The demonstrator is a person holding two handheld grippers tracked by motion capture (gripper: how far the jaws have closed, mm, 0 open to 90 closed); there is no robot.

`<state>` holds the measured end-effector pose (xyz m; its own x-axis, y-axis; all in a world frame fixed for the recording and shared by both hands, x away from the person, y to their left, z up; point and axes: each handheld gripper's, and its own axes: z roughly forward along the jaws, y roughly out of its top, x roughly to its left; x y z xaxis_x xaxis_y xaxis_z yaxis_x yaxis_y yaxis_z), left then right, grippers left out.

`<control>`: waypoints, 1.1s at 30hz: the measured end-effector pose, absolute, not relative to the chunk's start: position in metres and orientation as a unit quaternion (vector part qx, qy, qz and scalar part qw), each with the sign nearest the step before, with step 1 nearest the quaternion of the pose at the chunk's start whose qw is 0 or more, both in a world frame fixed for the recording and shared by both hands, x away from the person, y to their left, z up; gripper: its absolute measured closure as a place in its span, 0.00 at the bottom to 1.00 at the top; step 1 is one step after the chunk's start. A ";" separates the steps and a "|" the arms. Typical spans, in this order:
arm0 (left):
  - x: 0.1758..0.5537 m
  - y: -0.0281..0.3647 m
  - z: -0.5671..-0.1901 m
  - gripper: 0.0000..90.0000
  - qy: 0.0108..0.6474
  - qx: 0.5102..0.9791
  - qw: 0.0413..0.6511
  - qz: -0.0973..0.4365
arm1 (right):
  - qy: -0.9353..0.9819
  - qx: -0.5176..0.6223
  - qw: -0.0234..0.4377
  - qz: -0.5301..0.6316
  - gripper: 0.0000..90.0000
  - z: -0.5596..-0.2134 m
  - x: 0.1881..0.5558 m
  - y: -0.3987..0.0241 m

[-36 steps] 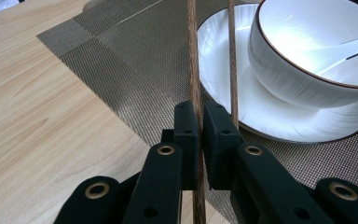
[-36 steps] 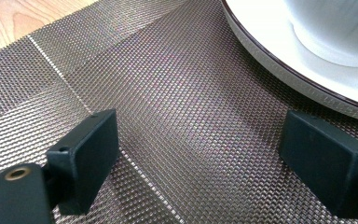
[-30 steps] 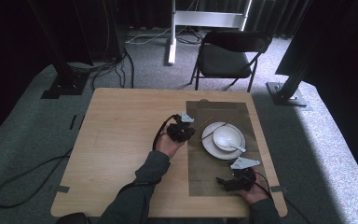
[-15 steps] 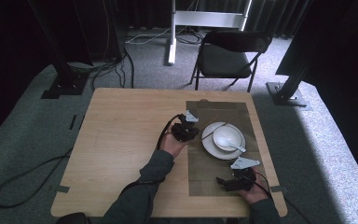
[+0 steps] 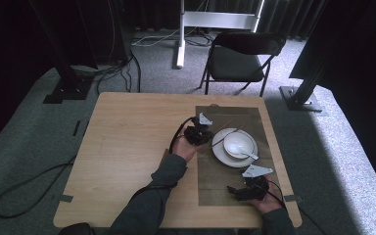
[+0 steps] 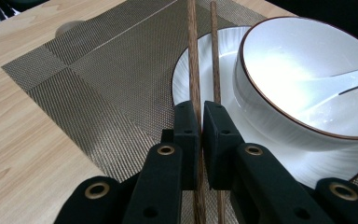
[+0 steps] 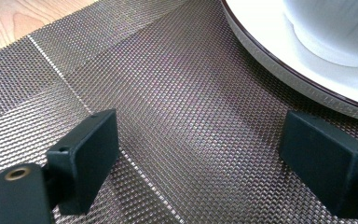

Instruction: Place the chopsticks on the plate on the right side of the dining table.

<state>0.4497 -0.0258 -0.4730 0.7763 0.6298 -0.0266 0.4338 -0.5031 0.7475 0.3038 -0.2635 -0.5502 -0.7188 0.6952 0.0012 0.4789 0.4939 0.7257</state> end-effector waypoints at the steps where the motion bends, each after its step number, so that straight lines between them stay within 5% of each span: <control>1: 0.451 -0.026 -0.473 0.94 0.309 0.858 0.389 0.126 | 0.852 0.345 0.148 0.366 0.13 -0.550 0.304 -0.264; 33: 0.472 -0.047 -0.471 0.94 0.307 0.857 0.398 0.114 | 0.852 0.345 0.148 0.366 0.13 -0.550 0.304 -0.264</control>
<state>0.4721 -0.0465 -0.4711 0.7857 0.6166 -0.0496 0.4356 -0.4947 0.7520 0.3038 -0.2636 -0.5501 -0.7188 0.6953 0.0002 0.4789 0.4948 0.7251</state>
